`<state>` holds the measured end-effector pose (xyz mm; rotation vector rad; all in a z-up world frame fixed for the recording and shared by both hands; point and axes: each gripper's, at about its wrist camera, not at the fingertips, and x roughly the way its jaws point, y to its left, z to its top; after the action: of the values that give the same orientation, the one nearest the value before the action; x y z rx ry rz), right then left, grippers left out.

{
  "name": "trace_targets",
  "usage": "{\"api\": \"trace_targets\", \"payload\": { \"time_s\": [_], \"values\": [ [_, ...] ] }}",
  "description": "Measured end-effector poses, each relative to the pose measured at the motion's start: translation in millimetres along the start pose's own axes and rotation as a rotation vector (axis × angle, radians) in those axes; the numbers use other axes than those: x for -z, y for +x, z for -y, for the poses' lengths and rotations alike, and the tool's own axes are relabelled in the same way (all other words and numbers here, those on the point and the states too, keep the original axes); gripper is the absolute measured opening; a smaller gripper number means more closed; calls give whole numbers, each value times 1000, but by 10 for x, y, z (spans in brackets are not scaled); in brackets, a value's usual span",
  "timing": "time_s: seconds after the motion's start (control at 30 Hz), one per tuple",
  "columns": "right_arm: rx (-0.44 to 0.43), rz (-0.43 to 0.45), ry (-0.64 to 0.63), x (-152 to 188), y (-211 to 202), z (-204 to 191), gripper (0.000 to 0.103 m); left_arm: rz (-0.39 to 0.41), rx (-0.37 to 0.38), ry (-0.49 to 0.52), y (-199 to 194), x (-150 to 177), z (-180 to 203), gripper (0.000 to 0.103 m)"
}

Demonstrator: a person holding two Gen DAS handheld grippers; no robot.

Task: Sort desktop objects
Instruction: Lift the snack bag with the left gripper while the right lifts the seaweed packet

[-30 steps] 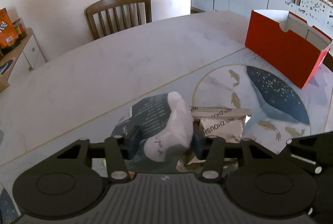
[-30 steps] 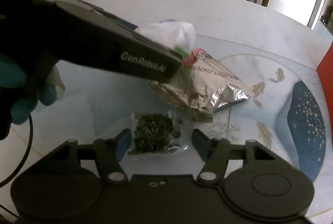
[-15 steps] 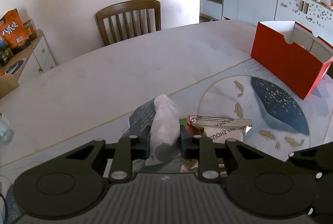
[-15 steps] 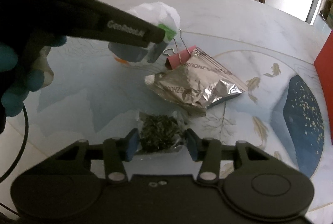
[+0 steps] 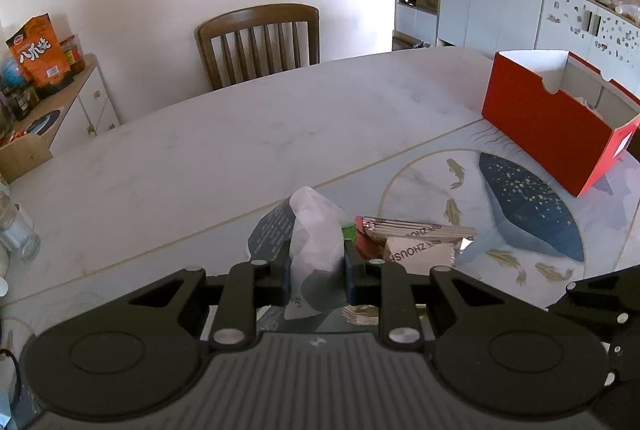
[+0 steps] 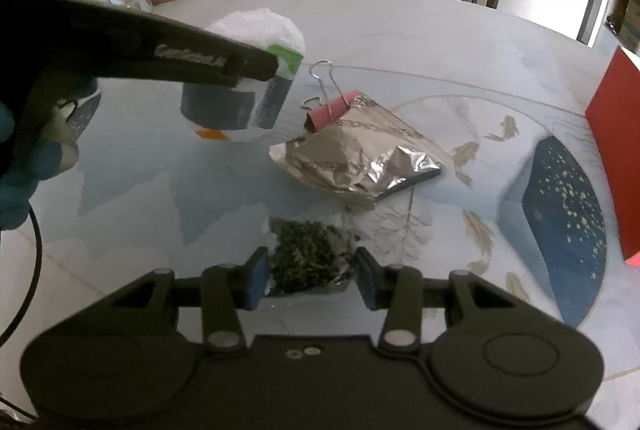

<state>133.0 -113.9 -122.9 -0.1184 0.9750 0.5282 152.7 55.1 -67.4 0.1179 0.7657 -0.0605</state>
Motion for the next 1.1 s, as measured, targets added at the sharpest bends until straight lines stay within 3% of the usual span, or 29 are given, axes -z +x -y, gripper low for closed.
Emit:
{"api": "trace_targets", "payload": {
  "time_s": [0.53,1.1],
  "values": [
    [22,47,49,67,-411,277,44,1,24,-57,-335,25,213,22],
    [35,118,92,100,-996,875,44,21,120,-52,-571,-273,954,22]
  ]
}}
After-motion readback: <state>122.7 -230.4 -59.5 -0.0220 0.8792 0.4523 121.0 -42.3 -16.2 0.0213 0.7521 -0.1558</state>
